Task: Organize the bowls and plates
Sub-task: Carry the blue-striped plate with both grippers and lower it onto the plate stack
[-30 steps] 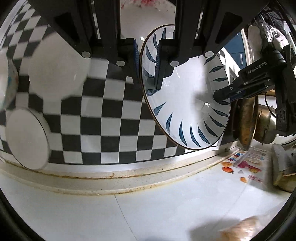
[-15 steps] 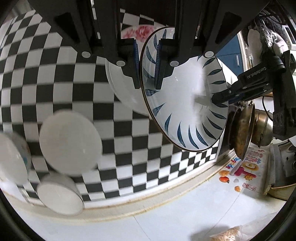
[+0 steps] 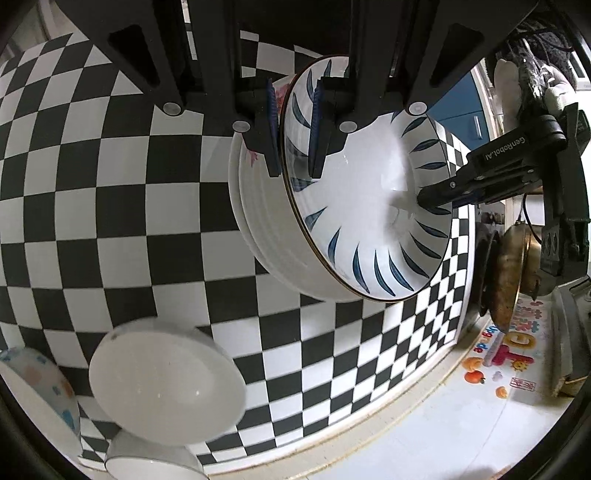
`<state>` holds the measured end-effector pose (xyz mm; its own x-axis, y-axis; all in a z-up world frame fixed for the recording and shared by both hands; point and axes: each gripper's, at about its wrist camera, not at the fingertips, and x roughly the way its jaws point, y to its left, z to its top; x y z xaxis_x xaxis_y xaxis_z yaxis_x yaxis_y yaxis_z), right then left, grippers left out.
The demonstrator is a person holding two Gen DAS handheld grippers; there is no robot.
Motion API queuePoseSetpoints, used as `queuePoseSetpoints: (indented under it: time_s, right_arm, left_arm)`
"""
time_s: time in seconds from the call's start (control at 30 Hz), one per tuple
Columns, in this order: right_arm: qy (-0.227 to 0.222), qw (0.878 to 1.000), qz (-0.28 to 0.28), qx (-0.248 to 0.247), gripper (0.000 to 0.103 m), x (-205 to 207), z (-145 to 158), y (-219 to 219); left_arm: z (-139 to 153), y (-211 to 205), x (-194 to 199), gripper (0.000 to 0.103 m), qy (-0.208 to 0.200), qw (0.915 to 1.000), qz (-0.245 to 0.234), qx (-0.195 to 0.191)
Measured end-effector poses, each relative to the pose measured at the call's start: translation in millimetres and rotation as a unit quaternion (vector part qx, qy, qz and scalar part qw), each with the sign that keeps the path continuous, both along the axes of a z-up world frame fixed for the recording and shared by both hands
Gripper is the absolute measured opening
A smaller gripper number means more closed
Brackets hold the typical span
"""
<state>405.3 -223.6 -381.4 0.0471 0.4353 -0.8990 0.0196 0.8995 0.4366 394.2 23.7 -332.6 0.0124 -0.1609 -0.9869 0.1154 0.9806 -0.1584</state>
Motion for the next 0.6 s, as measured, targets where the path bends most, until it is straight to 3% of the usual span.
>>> queuePoseSetpoints:
  time_s: [0.6]
  right_arm:
    - [0.021,1.0,0.011,-0.018,0.017,11,-23,8]
  left_arm:
    - [-25,-8,4,0.025,0.021,0.9997,0.003,0.012]
